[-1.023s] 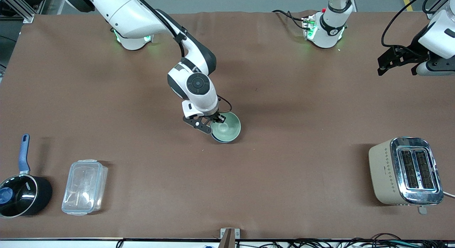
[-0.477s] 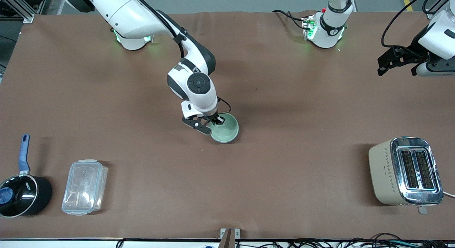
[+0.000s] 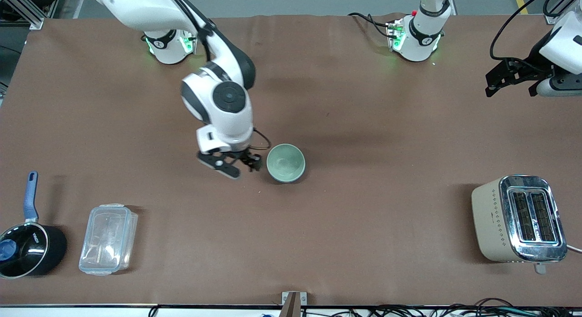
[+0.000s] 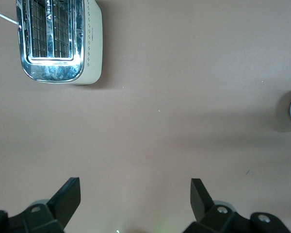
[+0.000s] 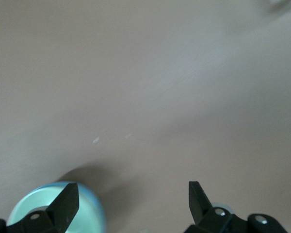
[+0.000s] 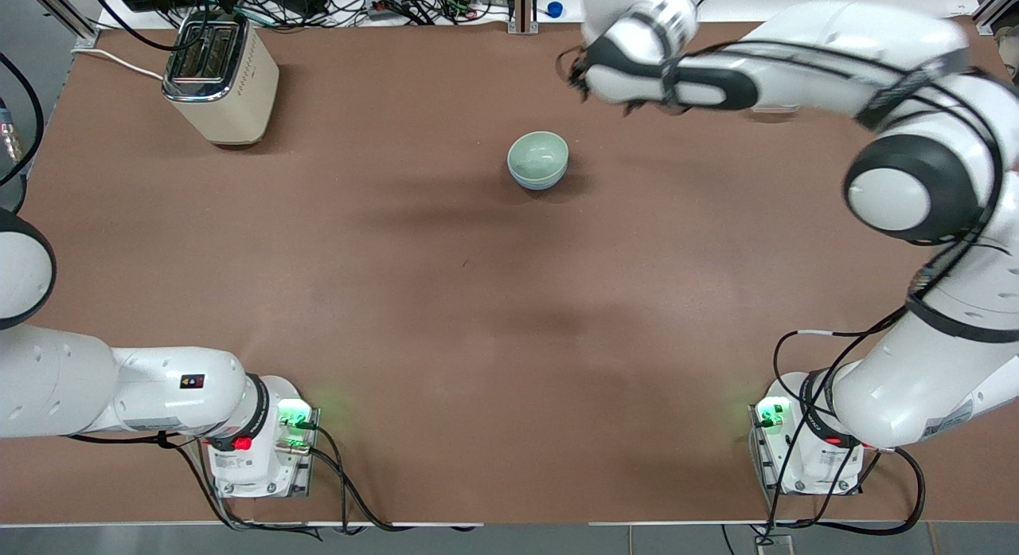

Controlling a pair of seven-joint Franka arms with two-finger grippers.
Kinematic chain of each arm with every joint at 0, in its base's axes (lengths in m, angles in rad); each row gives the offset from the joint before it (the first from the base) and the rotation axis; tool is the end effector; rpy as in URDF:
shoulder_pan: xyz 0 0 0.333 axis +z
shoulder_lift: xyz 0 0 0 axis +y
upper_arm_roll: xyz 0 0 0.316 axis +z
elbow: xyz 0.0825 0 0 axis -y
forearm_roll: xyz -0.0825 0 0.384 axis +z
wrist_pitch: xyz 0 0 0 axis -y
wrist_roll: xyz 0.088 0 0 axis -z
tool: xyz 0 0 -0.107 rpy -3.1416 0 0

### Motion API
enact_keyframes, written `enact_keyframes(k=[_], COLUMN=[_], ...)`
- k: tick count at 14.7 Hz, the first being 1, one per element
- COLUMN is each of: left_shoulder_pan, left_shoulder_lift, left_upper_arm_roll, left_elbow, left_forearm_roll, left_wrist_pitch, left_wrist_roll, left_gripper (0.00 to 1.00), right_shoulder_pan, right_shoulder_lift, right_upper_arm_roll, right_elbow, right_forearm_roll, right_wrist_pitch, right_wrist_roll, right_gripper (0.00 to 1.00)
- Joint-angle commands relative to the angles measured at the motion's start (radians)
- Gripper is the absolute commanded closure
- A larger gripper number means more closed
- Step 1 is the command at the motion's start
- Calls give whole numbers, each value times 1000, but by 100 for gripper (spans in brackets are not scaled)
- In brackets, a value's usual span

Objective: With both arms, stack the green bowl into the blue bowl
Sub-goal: 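Open the right gripper and lift it away from the stacked bowls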

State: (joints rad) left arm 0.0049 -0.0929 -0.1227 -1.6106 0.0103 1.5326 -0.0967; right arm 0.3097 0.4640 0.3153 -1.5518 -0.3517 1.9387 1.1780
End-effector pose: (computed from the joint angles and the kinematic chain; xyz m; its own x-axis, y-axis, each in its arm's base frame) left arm 0.5178 -0.0635 0.6520 0.9997 -0.0204 0.0162 -0.0200 -0.9996 -0.0202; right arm 0.5793 0.3529 0.3878 0.8970 -0.4178 0.1441 -0.4353 -0.8917 0.1239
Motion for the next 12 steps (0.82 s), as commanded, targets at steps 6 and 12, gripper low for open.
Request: enact_keyframes(k=[6, 12], left_shoulder_pan=[1, -2], left_shoulder_lift=[22, 28], left_upper_arm_roll=[3, 3], left_elbow=[35, 35], left_forearm_roll=[2, 4], left_wrist_pitch=[-3, -3], left_wrist_roll=[25, 23], left_gripper=[0, 0], right_shoulder_pan=[-287, -250], right_shoulder_lift=[-301, -479], right_upper_arm_roll=[-16, -298], right_elbow=[-48, -39], right_forearm_roll=[138, 257], right_wrist_pitch=[-283, -376], right_wrist_roll=[-553, -920], right_gripper=[0, 0])
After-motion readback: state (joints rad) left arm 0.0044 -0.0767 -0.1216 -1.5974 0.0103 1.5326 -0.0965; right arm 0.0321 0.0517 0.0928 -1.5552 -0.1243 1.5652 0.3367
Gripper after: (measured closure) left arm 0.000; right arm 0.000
